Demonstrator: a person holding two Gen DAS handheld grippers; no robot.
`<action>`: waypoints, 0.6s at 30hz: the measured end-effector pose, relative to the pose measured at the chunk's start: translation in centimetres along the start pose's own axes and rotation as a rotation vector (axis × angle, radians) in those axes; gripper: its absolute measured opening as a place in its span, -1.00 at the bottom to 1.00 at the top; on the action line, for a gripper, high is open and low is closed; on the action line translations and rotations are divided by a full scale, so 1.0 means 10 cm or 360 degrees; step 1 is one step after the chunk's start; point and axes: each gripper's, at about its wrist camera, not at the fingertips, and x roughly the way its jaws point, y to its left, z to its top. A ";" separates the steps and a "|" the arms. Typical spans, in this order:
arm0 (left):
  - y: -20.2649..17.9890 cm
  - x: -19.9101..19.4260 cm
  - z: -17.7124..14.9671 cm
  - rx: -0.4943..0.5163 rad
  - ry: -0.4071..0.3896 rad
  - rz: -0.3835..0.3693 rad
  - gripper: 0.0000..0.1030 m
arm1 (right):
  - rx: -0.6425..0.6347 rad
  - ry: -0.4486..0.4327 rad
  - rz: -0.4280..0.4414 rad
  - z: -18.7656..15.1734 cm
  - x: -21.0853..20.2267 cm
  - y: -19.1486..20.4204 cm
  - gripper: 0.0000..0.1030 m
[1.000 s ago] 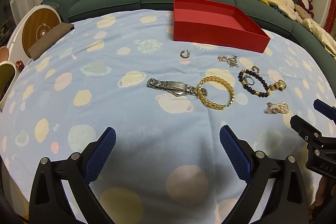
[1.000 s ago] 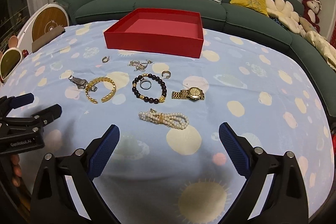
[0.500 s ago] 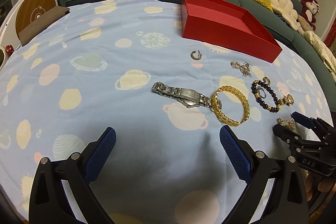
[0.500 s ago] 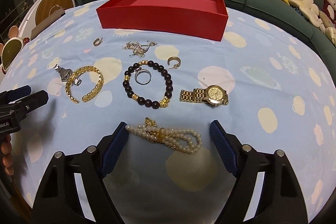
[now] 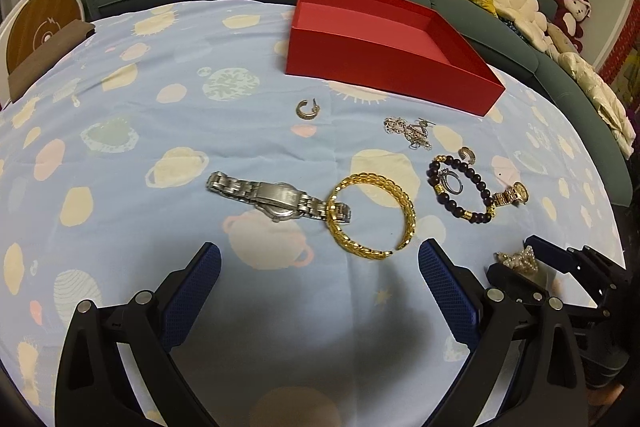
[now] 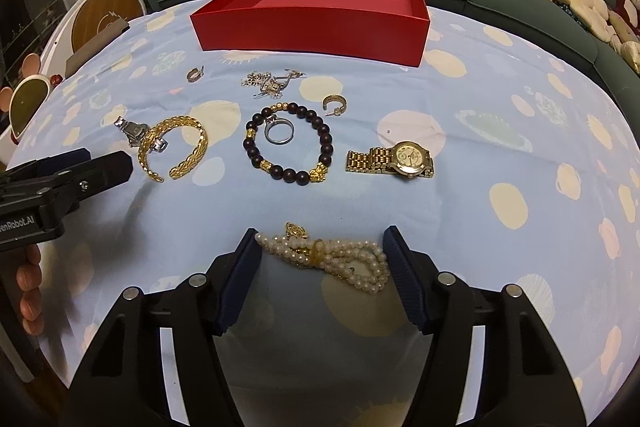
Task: Organize jewelry
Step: 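Lower the right tool onto the white pearl bracelet and close it, then close the left tool on the gold bangle while the right tool holds the pearl bracelet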
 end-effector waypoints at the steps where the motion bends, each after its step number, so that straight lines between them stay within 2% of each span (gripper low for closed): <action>1: -0.05 0.03 0.01 0.0008 0.0001 0.0004 0.87 | 0.0005 0.0001 -0.0001 0.00 0.00 0.00 0.19; 5: -0.19 0.15 0.01 0.0049 0.0010 0.0049 0.87 | 0.0023 0.0003 -0.0003 -0.01 -0.01 -0.01 0.19; 10: -0.26 0.26 0.03 0.0078 -0.0017 0.0163 0.82 | 0.0055 0.0004 -0.0006 -0.02 -0.03 -0.08 0.19; 16: -0.33 0.28 0.03 0.0141 -0.0069 0.0214 0.43 | 0.0067 0.0003 -0.0011 -0.04 -0.05 -0.11 0.19; 18: -0.35 0.26 0.03 0.0164 -0.0087 0.0204 0.13 | 0.0068 0.0004 -0.0010 -0.04 -0.05 -0.12 0.19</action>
